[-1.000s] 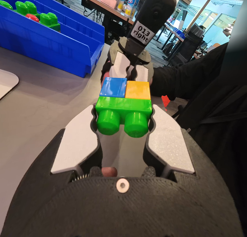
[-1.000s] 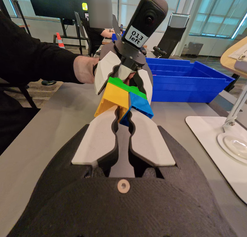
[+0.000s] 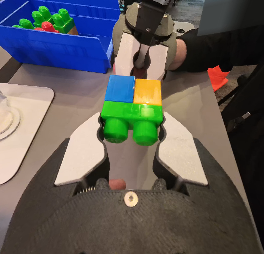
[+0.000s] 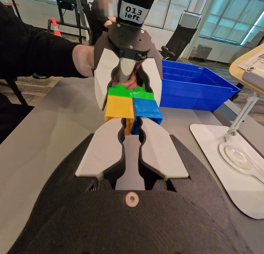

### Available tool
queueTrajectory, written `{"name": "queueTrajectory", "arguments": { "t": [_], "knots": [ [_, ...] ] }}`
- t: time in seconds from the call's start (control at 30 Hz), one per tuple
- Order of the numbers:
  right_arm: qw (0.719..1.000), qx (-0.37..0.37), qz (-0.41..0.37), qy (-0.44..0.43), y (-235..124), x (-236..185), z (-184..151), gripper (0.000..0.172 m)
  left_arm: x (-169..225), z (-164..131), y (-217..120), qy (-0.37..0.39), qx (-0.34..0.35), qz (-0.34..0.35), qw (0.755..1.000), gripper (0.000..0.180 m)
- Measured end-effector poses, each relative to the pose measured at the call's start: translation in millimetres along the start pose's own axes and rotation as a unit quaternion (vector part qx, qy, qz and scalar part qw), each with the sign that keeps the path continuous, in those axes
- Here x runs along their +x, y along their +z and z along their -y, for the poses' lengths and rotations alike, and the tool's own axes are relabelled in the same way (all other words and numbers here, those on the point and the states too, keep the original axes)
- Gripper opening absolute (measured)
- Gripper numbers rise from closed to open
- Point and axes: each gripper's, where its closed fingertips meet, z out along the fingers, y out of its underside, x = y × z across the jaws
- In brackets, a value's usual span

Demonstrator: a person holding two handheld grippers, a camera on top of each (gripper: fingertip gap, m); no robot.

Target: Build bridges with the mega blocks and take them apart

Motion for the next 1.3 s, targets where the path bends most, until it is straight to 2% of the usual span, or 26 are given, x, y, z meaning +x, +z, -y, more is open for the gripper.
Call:
{"name": "queueTrajectory", "arguments": {
  "t": [0.3,0.43,0.53,0.8,0.87,0.93,1.0,1.03,1.2,1.3],
  "knots": [
    [1.000,0.023,0.000,0.000,-2.8,-1.1,6.0,0.009,3.3,0.2,1.3,-0.006,0.011,-0.016,1.000,0.075],
    [1.000,0.020,0.020,0.002,-2.3,-7.6,4.6,0.005,3.2,-12.2,11.2,0.040,-0.040,0.011,0.998,0.075],
    [0.999,0.042,0.013,-0.004,-5.5,-8.0,15.9,0.004,7.0,3.1,5.4,0.029,0.002,-0.006,1.000,0.075],
    [1.000,0.006,0.013,-0.019,-1.8,-9.4,4.7,0.004,3.5,-11.9,10.5,0.060,-0.052,0.018,0.997,0.074],
    [1.000,0.015,0.012,-0.014,-0.8,-9.0,5.8,0.004,3.3,-10.9,8.8,0.055,-0.046,0.019,0.997,0.074],
    [1.000,0.012,0.008,-0.018,-0.3,-7.8,6.0,0.005,2.5,-10.3,8.2,0.054,-0.040,0.021,0.998,0.075],
    [1.000,-0.001,-0.002,-0.023,0.7,-5.5,3.7,0.021,1.2,-12.5,8.7,0.050,-0.035,0.021,0.998,0.075],
    [1.000,-0.001,-0.002,-0.022,0.1,-5.1,3.7,0.020,0.5,-13.0,8.7,0.047,-0.029,0.022,0.998,0.075],
    [0.999,0.002,-0.011,-0.030,-7.8,1.7,7.2,0.014,-6.6,-14.0,2.3,0.039,-0.012,0.043,0.998,0.075],
    [1.000,0.003,-0.017,-0.017,-8.7,6.7,4.4,0.013,-15.2,-15.6,-2.8,0.060,-0.025,0.085,0.994,0.075]
  ]
}}
